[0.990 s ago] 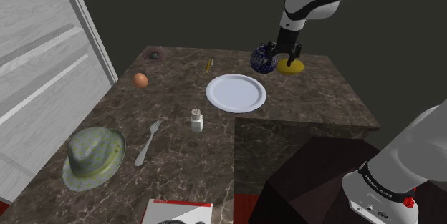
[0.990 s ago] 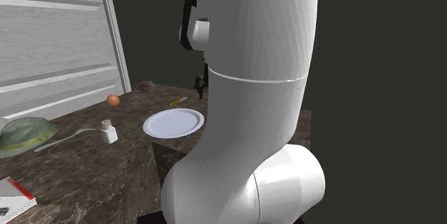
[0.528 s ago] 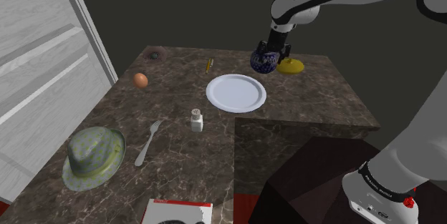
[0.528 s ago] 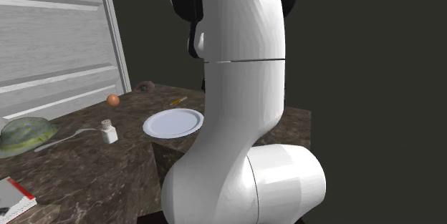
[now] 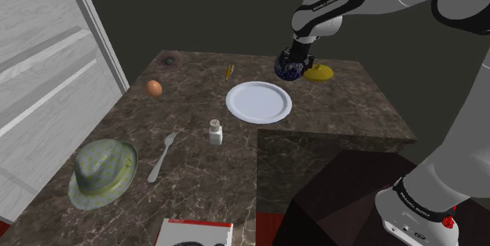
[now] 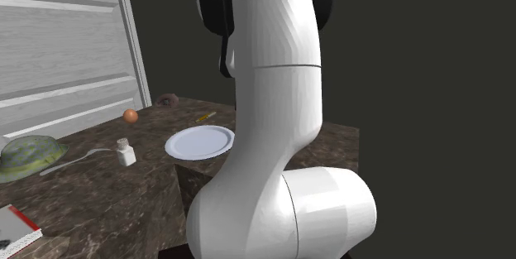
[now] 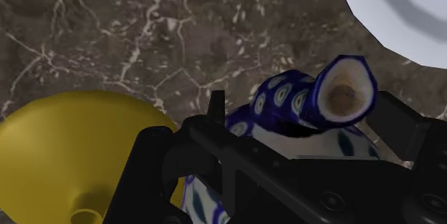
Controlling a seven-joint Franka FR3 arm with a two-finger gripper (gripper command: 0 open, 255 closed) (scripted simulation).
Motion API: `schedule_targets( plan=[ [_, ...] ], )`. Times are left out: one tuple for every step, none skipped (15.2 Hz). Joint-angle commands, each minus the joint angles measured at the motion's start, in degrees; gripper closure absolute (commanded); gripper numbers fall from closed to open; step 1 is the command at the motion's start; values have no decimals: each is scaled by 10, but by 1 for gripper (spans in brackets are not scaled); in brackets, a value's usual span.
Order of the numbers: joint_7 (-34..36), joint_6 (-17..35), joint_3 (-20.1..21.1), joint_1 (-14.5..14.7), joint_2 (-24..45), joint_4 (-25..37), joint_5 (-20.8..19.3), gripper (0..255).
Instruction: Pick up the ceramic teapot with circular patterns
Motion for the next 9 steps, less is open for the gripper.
schedule_targets(
  plan=[
    [-3, 9, 0, -1, 6, -3, 2, 0],
    [-3, 9, 0, -1, 6, -3, 2, 0],
    [-3, 9, 0, -1, 7, -3, 2, 0],
    [-3, 9, 0, -1, 6, -3, 2, 255],
    [-3, 9, 0, -1, 6, -3, 2, 255],
    [-3, 9, 0, -1, 6, -3, 2, 255],
    [-3, 9, 0, -1, 6, -3, 2, 255],
    [-3, 9, 0, -1, 6, -3, 2, 255],
    [-3, 9, 0, -1, 6, -3, 2, 255]
  ],
)
